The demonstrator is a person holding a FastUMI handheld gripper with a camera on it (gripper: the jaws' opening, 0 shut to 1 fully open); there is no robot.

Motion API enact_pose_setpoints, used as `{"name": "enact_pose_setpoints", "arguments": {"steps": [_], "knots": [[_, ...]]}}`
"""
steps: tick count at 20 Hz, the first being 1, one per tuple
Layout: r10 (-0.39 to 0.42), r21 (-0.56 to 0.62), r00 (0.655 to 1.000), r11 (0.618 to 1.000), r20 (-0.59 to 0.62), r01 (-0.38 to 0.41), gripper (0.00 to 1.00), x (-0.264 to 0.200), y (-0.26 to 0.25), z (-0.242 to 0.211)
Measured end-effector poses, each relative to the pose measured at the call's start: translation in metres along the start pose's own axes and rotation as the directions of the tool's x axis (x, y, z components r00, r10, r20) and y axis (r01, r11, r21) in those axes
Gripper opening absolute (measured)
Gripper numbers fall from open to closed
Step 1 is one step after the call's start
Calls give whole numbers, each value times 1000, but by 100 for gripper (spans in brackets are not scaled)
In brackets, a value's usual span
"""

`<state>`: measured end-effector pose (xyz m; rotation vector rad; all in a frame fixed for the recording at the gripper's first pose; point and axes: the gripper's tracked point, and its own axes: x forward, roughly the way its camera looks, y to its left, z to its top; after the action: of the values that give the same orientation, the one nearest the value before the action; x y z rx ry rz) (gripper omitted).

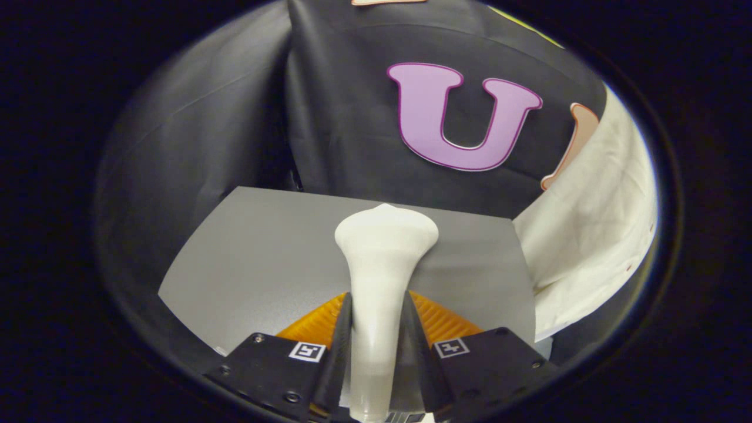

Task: Iron the clothes twice with a garment steamer, once on the left side and once on the right side.

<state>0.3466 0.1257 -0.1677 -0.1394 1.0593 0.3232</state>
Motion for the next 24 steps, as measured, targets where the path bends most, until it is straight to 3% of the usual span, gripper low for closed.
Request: {"name": "enact_pose_setpoints", "arguments": {"steps": [1, 3, 6, 10, 13, 18, 24], "knots": [[21, -40, 996, 999, -86, -24, 48, 1, 4, -20], [24, 13, 999, 1000, -28, -24, 46, -2, 1, -8], [22, 93, 999, 995, -35, -19, 44, -3, 0, -7], [85, 133, 994, 987, 63, -93, 42, -25, -7, 6], [86, 188, 984, 975, 158, -115, 42, -46, -18, 13], [73, 186, 958, 974, 276, -128, 40, -77, -24, 20], [-37, 152, 886, 988, 461, -38, 40, -158, -71, 45]]}}
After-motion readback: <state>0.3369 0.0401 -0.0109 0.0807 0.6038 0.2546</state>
